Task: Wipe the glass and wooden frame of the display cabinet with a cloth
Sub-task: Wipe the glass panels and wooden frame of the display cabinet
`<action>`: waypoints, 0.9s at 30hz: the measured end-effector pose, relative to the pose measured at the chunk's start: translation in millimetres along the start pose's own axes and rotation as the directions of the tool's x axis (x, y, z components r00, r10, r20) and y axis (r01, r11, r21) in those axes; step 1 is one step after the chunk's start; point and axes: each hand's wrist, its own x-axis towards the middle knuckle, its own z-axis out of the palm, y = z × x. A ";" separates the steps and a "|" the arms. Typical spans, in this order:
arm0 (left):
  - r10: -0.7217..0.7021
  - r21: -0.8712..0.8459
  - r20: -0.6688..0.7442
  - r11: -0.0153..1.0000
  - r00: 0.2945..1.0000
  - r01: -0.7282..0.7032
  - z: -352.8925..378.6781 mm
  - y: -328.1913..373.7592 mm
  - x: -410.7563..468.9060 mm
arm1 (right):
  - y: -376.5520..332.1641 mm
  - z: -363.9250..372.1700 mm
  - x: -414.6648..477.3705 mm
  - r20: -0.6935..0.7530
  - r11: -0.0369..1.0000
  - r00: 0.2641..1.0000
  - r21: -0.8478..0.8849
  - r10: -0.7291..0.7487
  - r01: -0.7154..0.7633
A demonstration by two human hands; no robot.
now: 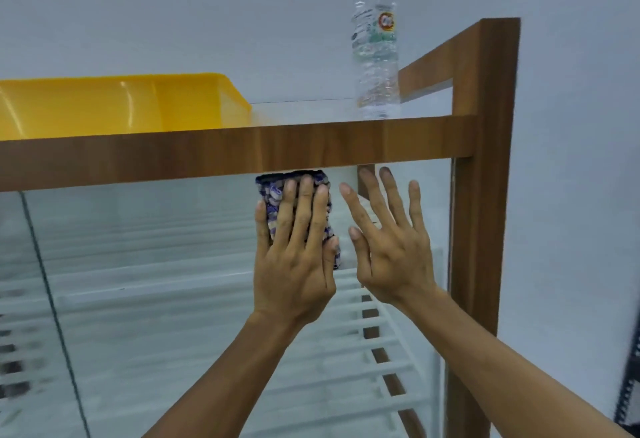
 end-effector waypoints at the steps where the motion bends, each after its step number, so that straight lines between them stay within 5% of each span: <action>1: 0.013 -0.001 0.006 1.000 1.000 -0.013 4.3 12.0 3.2 | 10.4 -4.6 -4.1 0.005 1.000 1.000 -0.007 -0.001 0.001; 7: 0.054 -0.006 0.028 0.999 0.998 -0.053 28.2 80.8 24.9 | 72.6 -29.1 -35.4 -0.020 0.995 0.999 -0.093 0.037 -0.039; 14: 0.094 -0.022 0.063 0.995 0.994 -0.092 48.1 137.3 47.0 | 101.8 -30.1 -52.2 -0.191 0.988 0.980 0.153 0.057 -0.028; 19: 0.318 0.018 0.124 0.946 0.940 -0.323 45.1 120.3 36.5 | 104.7 -30.0 -54.2 -0.185 0.980 0.981 0.196 0.064 -0.027; 23: 0.108 -0.010 0.062 0.994 0.992 -0.108 43.9 123.7 48.8 | 105.2 -29.9 -54.9 -0.180 0.977 0.980 0.209 0.083 -0.045; 27: 0.264 -0.007 0.136 0.964 0.955 -0.265 39.4 110.6 22.5 | 91.4 -30.2 -53.3 -0.183 0.975 0.971 0.188 0.153 -0.119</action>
